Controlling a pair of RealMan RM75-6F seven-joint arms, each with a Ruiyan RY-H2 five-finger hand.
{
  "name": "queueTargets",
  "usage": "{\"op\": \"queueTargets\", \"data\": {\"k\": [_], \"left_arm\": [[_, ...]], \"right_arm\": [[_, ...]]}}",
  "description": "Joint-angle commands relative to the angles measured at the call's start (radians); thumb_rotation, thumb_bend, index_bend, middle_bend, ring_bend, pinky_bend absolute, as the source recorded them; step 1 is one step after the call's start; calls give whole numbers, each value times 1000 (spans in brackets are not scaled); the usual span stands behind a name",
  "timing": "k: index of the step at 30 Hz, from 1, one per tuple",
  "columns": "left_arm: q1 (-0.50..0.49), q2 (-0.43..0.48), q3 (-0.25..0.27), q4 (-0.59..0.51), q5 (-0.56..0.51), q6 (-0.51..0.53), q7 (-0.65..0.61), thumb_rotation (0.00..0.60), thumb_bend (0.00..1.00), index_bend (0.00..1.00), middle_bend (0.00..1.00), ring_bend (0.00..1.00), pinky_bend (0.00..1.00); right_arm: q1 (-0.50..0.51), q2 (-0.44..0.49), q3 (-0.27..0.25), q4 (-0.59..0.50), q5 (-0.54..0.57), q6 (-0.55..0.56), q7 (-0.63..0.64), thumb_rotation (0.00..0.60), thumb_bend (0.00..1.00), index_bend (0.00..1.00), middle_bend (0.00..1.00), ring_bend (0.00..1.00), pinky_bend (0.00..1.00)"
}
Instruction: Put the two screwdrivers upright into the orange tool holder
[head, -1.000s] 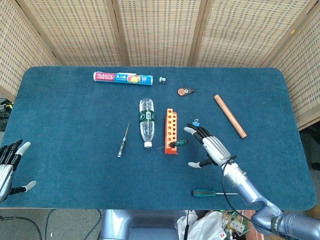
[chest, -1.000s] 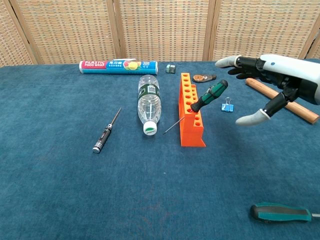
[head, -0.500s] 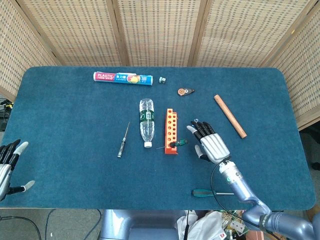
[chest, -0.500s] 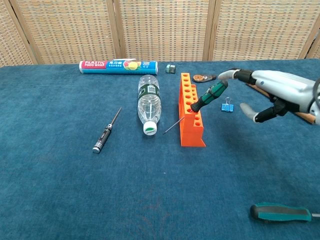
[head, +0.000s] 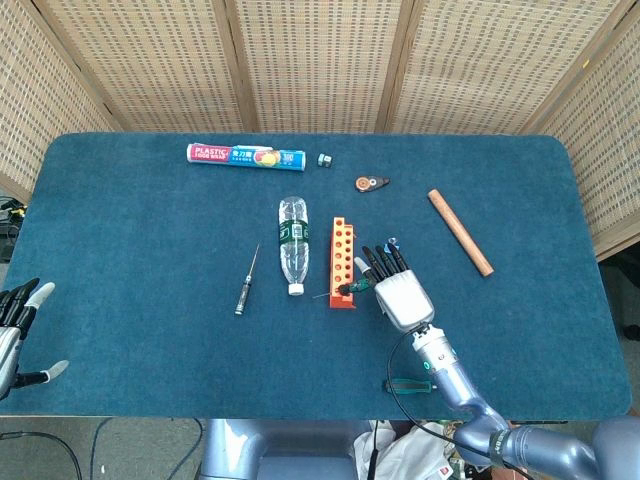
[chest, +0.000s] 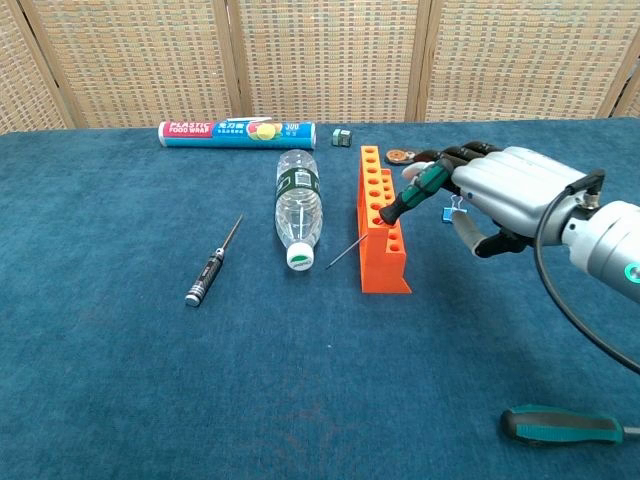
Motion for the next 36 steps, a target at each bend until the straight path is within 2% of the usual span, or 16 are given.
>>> {"op": "queueTargets", "data": {"k": [1, 25, 31, 33, 36], "left_arm": [[0, 1, -1, 0, -1, 0, -1, 600, 0, 0, 0, 0, 0], [4, 13, -2, 1, 1, 2, -27, 600, 0, 0, 0, 0, 0], [3, 16, -2, 4, 1, -3, -34, 600, 0, 0, 0, 0, 0], [2, 16, -2, 4, 0, -4, -35, 600, 0, 0, 0, 0, 0], [2, 18, -2, 4, 0, -4, -39, 600, 0, 0, 0, 0, 0]], "right_arm": [[6, -10, 8, -12, 15, -1, -24, 600, 722, 52, 0, 0, 0], [46, -47, 38, -65, 62, 16, -179, 600, 721, 52, 0, 0, 0], [34, -14, 44, -93, 68, 38, -169, 600, 717, 52, 0, 0, 0], [29, -2, 44, -107, 68, 43, -160, 600, 664, 51, 0, 0, 0], [11, 33, 38, -141, 63, 59, -142, 600, 414, 52, 0, 0, 0]]}}
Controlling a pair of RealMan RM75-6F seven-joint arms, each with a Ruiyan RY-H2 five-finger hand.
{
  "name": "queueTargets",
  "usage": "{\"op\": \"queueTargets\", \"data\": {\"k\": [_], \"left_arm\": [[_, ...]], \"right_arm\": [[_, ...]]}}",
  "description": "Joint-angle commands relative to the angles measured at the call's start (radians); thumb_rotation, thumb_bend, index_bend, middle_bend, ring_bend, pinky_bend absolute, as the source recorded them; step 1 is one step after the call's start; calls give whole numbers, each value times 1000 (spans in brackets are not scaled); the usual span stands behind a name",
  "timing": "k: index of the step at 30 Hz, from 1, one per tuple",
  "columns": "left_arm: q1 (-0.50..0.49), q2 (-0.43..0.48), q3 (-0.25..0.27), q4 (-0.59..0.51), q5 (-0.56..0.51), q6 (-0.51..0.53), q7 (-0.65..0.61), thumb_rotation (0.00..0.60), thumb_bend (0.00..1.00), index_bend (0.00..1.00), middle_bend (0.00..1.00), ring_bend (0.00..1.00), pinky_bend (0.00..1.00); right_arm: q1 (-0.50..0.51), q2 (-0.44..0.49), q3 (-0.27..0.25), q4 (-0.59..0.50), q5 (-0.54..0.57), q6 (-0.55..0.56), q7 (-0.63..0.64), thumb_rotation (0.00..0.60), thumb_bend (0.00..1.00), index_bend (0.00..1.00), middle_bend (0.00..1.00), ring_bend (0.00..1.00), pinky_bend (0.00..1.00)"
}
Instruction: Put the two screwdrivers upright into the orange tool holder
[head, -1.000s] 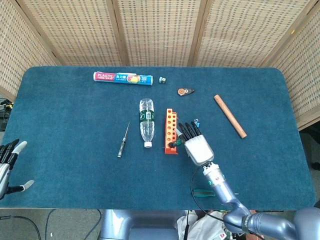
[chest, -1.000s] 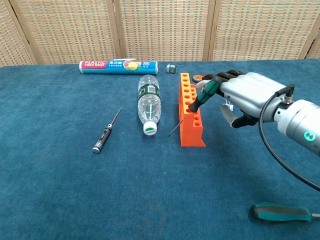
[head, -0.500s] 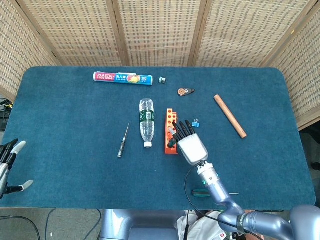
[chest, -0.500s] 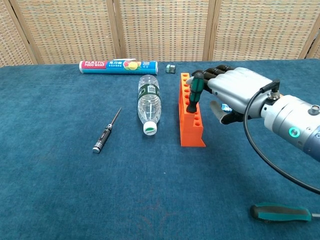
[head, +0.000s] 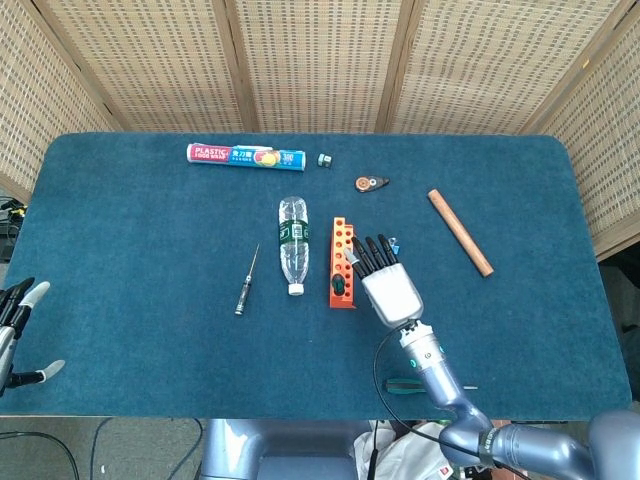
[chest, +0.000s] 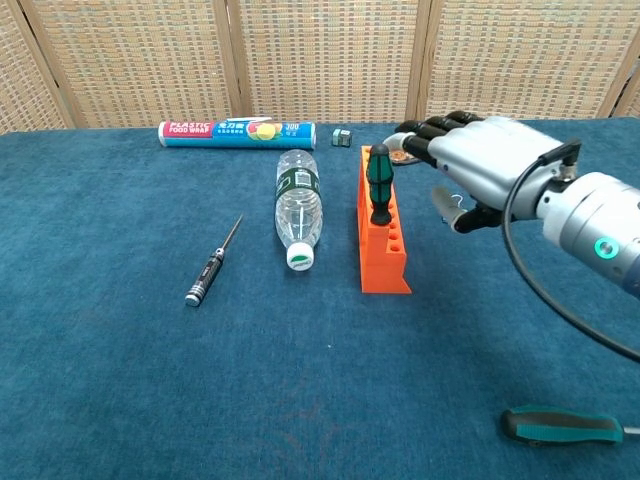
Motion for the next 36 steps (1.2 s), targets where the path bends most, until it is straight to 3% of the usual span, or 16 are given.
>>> {"op": "queueTargets", "data": {"k": [1, 2, 5, 10, 17, 26, 36], "left_arm": [[0, 2, 0, 0, 0, 0, -4, 600, 0, 0, 0, 0, 0], [1, 3, 0, 0, 1, 1, -6, 600, 0, 0, 0, 0, 0], [2, 6, 2, -1, 5, 2, -10, 600, 0, 0, 0, 0, 0], [5, 8, 9, -6, 23, 8, -7, 600, 0, 0, 0, 0, 0], [10, 7, 16, -13, 40, 16, 8, 600, 0, 0, 0, 0, 0], [11, 3, 18, -17, 40, 16, 24, 600, 0, 0, 0, 0, 0], [7, -1, 17, -16, 30, 4, 34, 600, 0, 0, 0, 0, 0]], "right_arm": [[-26, 45, -9, -45, -5, 23, 23, 600, 294, 52, 0, 0, 0], [-37, 64, -13, -66, -2, 29, 33, 600, 187, 52, 0, 0, 0], [-81, 146, -24, -174, 47, 21, 95, 600, 14, 52, 0, 0, 0], [-135, 313, -61, -362, 127, -72, 258, 600, 0, 100, 0, 0, 0], [-182, 434, -151, -451, 78, -157, 441, 600, 0, 253, 0, 0, 0], [-217, 394, -230, -404, -3, -180, 508, 600, 138, 342, 0, 0, 0], [-241, 296, -263, -293, -48, -154, 460, 600, 164, 367, 0, 0, 0]]}}
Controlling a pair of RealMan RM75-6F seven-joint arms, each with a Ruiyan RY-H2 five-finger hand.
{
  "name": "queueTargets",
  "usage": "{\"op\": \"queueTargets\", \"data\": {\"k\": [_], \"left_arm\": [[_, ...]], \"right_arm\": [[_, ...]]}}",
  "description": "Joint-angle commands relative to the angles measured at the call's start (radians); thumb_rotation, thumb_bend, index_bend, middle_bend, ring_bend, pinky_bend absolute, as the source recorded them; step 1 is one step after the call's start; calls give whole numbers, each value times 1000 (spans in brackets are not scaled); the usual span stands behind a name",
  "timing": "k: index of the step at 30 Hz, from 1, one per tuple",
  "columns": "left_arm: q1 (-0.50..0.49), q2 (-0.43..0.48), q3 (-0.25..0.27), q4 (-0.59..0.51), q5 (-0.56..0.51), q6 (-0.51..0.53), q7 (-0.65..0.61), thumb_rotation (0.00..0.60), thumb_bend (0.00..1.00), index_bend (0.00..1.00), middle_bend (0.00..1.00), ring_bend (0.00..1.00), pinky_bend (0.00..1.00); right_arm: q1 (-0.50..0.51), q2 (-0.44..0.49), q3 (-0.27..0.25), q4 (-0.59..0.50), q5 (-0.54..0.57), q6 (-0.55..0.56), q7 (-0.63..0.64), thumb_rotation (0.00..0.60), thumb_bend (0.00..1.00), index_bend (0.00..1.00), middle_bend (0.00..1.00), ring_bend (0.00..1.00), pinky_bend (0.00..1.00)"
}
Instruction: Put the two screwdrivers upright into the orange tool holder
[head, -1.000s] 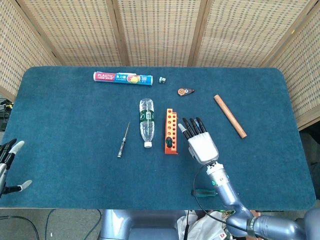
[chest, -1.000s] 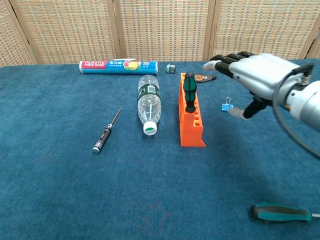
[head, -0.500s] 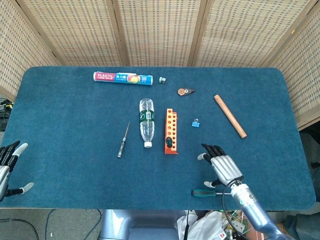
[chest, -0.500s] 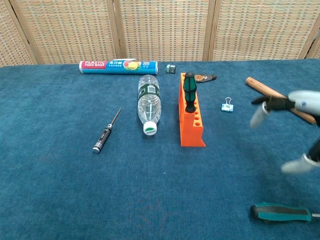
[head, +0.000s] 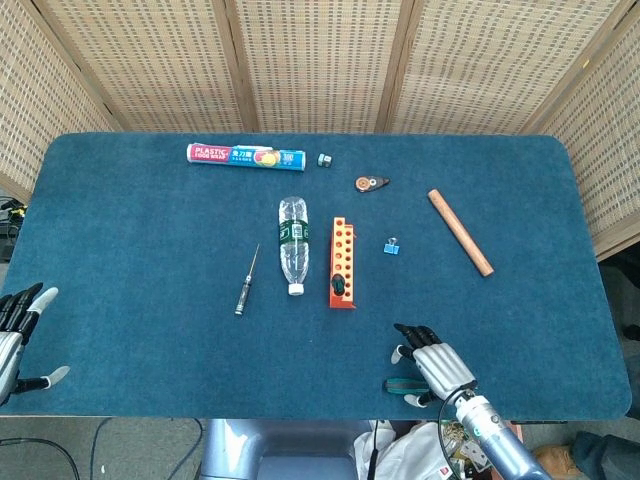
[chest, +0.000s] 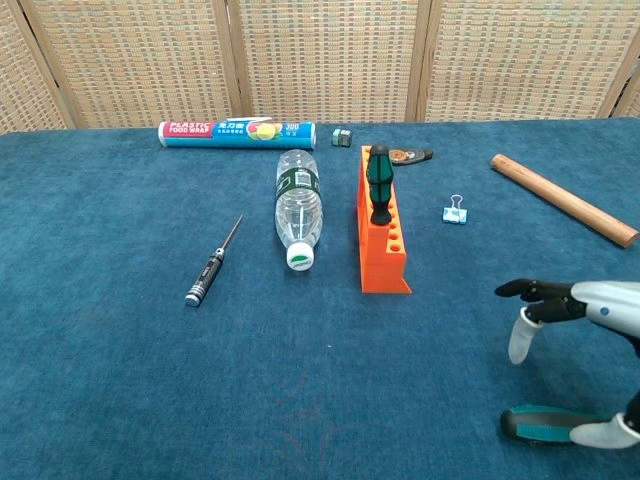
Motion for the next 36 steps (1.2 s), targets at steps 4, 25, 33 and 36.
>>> {"op": "queueTargets", "data": {"k": [4, 25, 33, 36], "left_arm": [[-1, -1, -1, 0, -5, -2, 4, 600, 0, 0, 0, 0, 0], [-3, -2, 0, -6, -13, -12, 12, 600, 0, 0, 0, 0, 0], [-4, 0, 1, -7, -12, -14, 11, 600, 0, 0, 0, 0, 0], [-5, 1, 1, -7, -12, -16, 6, 600, 0, 0, 0, 0, 0]], "right_arm": [[-16, -45, -23, 62, -21, 8, -29, 600, 166, 369, 0, 0, 0], [-60, -124, -39, 221, -137, 72, 69, 600, 356, 561, 0, 0, 0], [-59, -90, -3, 173, -163, 108, 165, 600, 380, 585, 14, 0, 0], [-52, -54, 32, 123, -152, 120, 221, 600, 386, 589, 23, 0, 0]]}}
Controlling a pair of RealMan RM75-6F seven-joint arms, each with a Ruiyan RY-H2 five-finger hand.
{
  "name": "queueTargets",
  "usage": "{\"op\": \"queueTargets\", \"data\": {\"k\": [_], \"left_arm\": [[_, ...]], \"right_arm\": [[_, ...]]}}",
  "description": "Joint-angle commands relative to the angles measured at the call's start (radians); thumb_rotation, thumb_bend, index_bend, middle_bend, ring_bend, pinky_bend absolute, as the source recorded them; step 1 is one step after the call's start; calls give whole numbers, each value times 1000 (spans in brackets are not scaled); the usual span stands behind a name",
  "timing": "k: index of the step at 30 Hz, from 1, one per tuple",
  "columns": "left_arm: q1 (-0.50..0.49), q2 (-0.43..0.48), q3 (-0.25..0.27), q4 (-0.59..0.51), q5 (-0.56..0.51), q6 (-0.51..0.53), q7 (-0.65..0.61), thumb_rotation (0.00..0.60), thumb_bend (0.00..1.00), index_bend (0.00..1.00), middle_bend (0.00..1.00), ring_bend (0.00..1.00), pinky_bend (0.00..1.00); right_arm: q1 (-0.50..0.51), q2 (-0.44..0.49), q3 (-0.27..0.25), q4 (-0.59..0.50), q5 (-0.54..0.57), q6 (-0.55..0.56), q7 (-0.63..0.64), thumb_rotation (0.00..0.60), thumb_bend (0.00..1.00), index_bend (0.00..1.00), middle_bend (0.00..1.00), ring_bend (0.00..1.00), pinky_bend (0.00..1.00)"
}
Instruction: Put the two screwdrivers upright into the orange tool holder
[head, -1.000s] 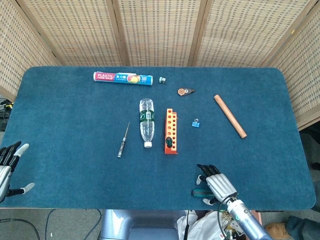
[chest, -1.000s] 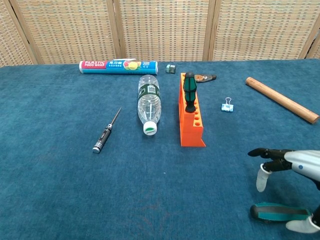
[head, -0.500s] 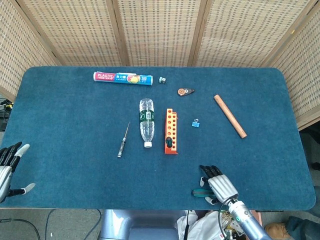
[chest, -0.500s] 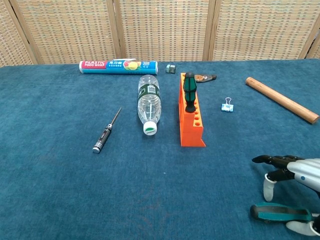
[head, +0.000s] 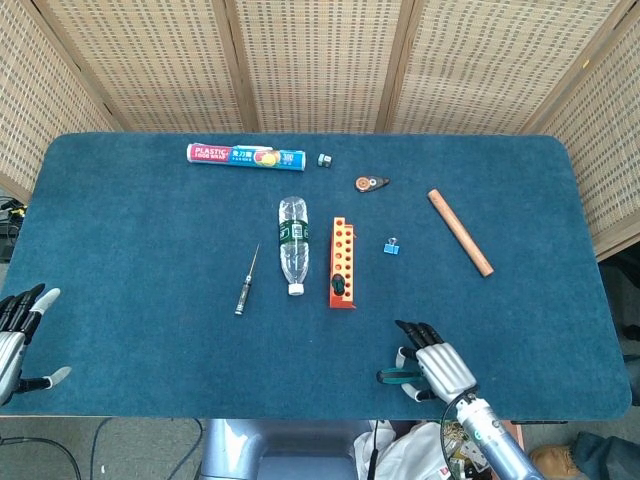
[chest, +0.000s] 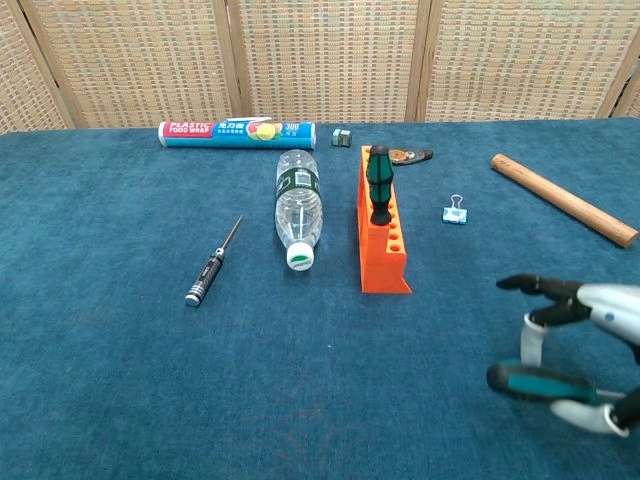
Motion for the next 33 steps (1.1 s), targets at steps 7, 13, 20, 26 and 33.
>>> {"op": "queueTargets", "data": {"k": [7, 13, 20, 26, 33], "left_arm": [[-5, 7, 0, -2, -10, -14, -13, 600, 0, 0, 0, 0, 0], [-6, 10, -4, -4, -21, -19, -19, 600, 0, 0, 0, 0, 0], [-14, 9, -13, -3, -49, -34, -13, 600, 0, 0, 0, 0, 0], [-22, 6, -21, -6, -68, -45, 0, 600, 0, 0, 0, 0, 0], [-27, -1, -29, -2, -91, -51, 22, 600, 0, 0, 0, 0, 0]], "right_arm": [[35, 142, 132, -177, 64, 9, 199, 600, 388, 599, 46, 0, 0], [68, 194, 219, -236, 137, -18, 294, 600, 388, 604, 67, 0, 0], [133, 223, 322, -248, 249, -70, 317, 600, 388, 604, 80, 0, 0], [203, 216, 402, -239, 357, -104, 278, 600, 388, 605, 84, 0, 0], [268, 203, 483, -239, 462, -111, 250, 600, 388, 605, 87, 0, 0]]}}
